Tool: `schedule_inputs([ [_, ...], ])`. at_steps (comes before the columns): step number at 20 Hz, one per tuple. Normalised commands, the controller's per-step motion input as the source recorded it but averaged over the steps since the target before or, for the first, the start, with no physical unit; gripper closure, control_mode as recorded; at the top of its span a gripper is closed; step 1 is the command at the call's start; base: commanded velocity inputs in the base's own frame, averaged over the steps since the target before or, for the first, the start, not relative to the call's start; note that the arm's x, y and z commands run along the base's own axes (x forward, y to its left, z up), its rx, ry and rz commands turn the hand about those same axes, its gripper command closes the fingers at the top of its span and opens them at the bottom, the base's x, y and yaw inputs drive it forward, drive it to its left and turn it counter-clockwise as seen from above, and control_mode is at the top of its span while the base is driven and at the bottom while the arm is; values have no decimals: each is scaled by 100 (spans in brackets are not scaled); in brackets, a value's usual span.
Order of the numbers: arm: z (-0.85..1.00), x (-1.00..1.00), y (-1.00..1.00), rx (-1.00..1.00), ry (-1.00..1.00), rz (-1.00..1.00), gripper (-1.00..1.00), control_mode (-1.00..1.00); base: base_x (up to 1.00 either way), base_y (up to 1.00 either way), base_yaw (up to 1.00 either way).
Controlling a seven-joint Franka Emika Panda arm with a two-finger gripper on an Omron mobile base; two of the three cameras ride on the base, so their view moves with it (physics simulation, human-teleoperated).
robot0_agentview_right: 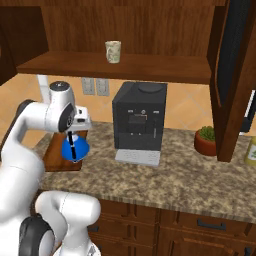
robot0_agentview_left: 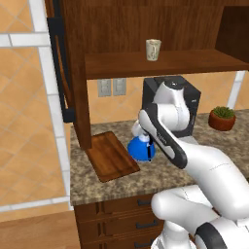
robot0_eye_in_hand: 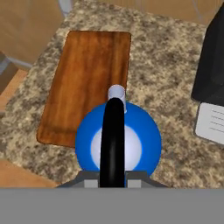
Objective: Pick the kettle from the counter and place it on the tray. Then pick the mug from the cabinet and place it on the tray. Then close the cabinet doors.
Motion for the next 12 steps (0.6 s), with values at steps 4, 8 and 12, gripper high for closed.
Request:
schedule_inputs([
  [4, -15, 57, 59, 0, -1, 3, 100, -100, 0, 0, 0],
  [8, -22, 74, 36, 0, 0, 0, 100, -100, 0, 0, 0],
  [12, -21, 74, 40, 0, 0, 0, 100, -100, 0, 0, 0],
])
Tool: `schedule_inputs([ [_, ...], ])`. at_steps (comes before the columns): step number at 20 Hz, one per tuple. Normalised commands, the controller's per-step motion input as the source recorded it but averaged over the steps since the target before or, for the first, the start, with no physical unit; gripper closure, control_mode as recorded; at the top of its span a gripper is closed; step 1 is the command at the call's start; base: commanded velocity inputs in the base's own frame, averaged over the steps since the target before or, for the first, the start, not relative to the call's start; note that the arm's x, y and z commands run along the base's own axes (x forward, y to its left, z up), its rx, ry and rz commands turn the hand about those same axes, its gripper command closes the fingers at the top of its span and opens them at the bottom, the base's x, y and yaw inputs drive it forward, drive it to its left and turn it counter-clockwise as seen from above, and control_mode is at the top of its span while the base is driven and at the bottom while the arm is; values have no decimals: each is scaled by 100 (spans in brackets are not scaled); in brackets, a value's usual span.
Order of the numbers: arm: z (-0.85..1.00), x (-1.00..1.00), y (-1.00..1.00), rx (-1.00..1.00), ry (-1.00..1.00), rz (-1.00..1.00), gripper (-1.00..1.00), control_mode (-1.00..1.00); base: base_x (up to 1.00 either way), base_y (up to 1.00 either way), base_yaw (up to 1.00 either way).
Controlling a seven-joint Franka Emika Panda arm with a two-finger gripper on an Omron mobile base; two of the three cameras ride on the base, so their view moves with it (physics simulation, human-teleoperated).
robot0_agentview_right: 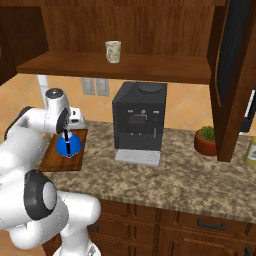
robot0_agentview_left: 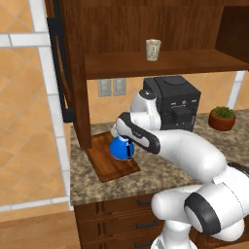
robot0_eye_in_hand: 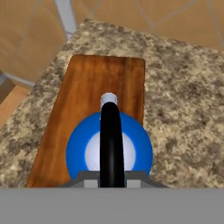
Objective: Pick the kettle from the counter and place it on the tray. Then pick the mug from the cabinet and place it on the tray. Then close the cabinet doors.
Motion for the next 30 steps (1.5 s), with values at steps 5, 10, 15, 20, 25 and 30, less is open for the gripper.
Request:
schedule_inputs([
  [5, -16, 46, 47, 0, 0, 0, 100, -100, 0, 0, 0],
  [10, -16, 49, 25, 0, 0, -1, 100, -100, 0, 0, 0],
  [15, -17, 46, 27, 0, 0, -2, 100, -100, 0, 0, 0],
  [20, -15, 42, 16, 0, 0, -2, 100, -100, 0, 0, 0],
  [25, -14, 38, 5, 0, 0, -2, 100, -100, 0, 0, 0],
  [30, -6, 7, 1, 0, 0, 0, 100, -100, 0, 0, 0],
])
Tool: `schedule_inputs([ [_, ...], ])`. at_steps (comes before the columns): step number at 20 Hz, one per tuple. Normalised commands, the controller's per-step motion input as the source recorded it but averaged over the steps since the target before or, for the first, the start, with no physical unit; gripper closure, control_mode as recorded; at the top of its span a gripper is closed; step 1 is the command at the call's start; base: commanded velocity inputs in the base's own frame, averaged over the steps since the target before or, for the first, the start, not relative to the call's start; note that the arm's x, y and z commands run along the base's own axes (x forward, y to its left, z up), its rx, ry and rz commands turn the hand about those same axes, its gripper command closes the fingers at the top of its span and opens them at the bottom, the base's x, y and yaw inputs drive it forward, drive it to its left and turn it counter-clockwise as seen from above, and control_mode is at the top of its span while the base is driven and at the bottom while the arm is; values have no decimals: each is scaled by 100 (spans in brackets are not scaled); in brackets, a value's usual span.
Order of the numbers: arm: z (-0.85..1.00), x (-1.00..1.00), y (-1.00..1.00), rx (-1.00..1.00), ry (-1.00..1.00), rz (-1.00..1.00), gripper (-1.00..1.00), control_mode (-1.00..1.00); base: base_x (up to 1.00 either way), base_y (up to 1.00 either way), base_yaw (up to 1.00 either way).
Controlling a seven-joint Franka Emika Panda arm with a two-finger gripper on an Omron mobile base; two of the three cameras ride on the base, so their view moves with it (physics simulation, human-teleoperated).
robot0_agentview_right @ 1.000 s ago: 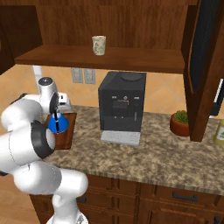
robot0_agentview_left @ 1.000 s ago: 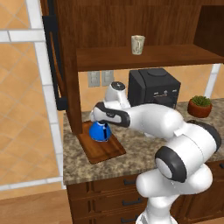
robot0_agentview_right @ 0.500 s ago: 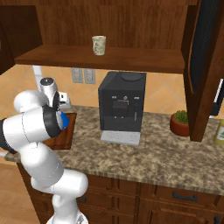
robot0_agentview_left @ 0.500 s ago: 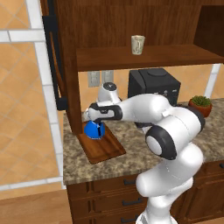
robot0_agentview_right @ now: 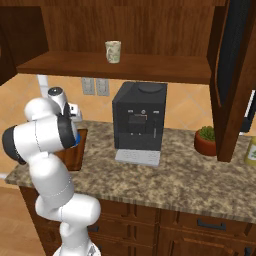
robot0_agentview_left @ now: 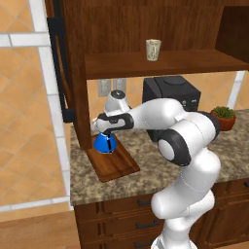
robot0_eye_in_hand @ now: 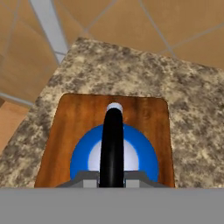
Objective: Pick the kettle from the counter and place it on the tray. Then pick the mug from the cabinet and place it on the tray. Then close the cabinet doors.
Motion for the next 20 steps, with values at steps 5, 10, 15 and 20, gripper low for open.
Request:
schedule_inputs([
  [5, 0, 0, 0, 0, 0, 0, -100, -100, 0, 0, 0],
  [10, 0, -21, 0, 3, -7, 0, -100, -100, 0, 0, 0],
  [15, 39, -56, -13, 11, -23, 0, -100, -100, 0, 0, 0],
  [20, 67, -93, -38, 11, -32, 1, -100, -100, 0, 0, 0],
])
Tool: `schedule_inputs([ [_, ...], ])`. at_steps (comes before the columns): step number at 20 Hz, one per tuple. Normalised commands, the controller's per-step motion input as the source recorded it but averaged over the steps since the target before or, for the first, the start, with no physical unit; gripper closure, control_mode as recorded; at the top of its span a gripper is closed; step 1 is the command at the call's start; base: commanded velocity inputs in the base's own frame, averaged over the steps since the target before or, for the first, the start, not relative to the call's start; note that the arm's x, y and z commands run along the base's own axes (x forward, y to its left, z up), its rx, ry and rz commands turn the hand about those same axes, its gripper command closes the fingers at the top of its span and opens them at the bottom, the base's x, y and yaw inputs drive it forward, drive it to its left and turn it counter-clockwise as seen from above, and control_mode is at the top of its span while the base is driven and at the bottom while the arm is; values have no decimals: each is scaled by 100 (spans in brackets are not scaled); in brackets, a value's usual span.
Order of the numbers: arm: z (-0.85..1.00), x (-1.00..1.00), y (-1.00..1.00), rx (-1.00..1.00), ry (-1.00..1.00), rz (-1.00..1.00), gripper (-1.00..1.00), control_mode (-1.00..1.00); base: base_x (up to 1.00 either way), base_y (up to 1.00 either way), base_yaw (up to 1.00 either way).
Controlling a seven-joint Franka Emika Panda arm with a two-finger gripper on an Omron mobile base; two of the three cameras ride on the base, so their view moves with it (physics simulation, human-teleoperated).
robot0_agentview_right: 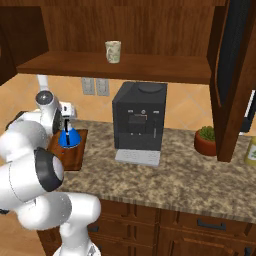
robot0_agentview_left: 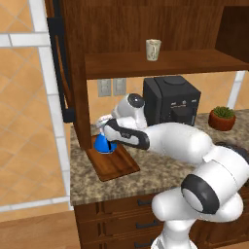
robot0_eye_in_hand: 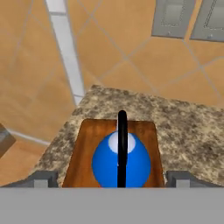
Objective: Pick the kettle from the counter and place it on the tray. Then pick the mug from the cabinet and place it on the tray. Then close the cabinet doors.
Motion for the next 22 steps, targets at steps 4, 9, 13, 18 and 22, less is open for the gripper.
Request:
schedule_inputs([
  [4, 84, -100, -51, 1, -26, 0, -100, -100, 0, 0, 0],
  [9, 94, -92, -58, 0, -11, 0, -100, -100, 0, 0, 0],
  [13, 98, -81, -58, 0, -2, 0, -100, -100, 0, 0, 0],
  [18, 82, -42, -17, -4, 12, -7, -100, -100, 0, 0, 0],
  [22, 7, -3, -6, -1, 13, -2, -100, -100, 0, 0, 0],
])
